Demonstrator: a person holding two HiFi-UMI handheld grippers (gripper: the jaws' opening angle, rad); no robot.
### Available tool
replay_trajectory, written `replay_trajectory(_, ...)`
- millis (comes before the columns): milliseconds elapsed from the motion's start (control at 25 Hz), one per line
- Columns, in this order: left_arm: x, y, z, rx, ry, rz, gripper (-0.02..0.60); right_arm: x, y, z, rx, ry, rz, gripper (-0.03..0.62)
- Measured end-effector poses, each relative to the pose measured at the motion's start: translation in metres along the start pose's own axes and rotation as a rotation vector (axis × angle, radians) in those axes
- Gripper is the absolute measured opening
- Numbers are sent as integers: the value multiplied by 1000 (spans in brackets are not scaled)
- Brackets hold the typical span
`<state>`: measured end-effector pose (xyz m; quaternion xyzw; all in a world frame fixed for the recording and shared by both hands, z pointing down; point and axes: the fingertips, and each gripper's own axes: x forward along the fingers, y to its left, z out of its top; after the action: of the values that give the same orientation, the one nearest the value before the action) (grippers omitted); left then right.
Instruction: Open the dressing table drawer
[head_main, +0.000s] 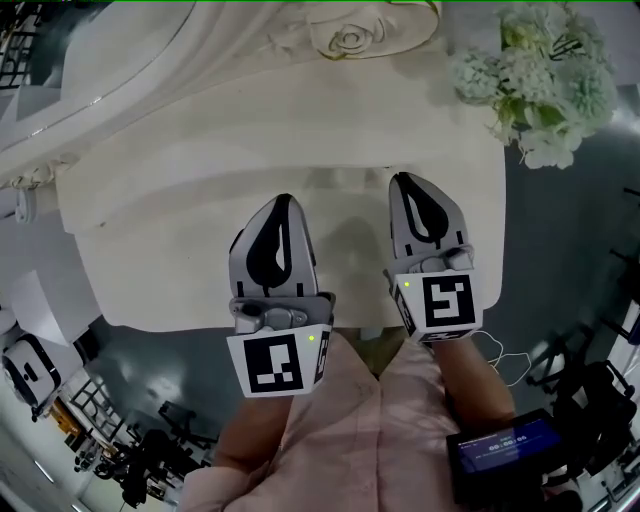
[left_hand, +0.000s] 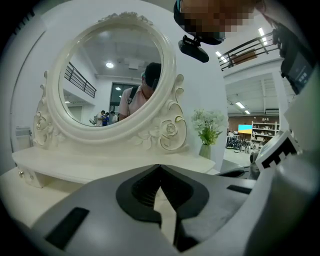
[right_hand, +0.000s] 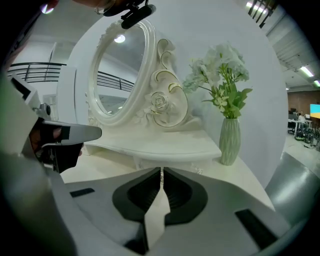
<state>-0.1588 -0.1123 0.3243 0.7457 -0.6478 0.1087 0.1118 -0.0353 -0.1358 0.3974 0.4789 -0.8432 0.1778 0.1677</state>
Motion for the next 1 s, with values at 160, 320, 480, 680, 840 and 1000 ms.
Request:
replay_trajectory(160,7,3,-9,-10,14,-14,21,8,0,-10,3,19,-3,21)
replay_trajectory(320,10,5,-15,-18,33,-24,21,16,0,-16,9,35,-3,81)
replay_trajectory(480,13,7,-20,-28,45,-35,21,24,0,-24,20,63,-13,120)
replay_trajectory(680,17,12,-28,-36,66,-38,21,29,-3,-27,-7,80,-51,121)
replay_trajectory(840,18,13,-30,-41,70,-40,21,33,-2,-28,-5,95,-50,124)
replay_trajectory(1000,17,16,-29,-43,70,-33,21,38,-1,-27,-8,108,-48,127)
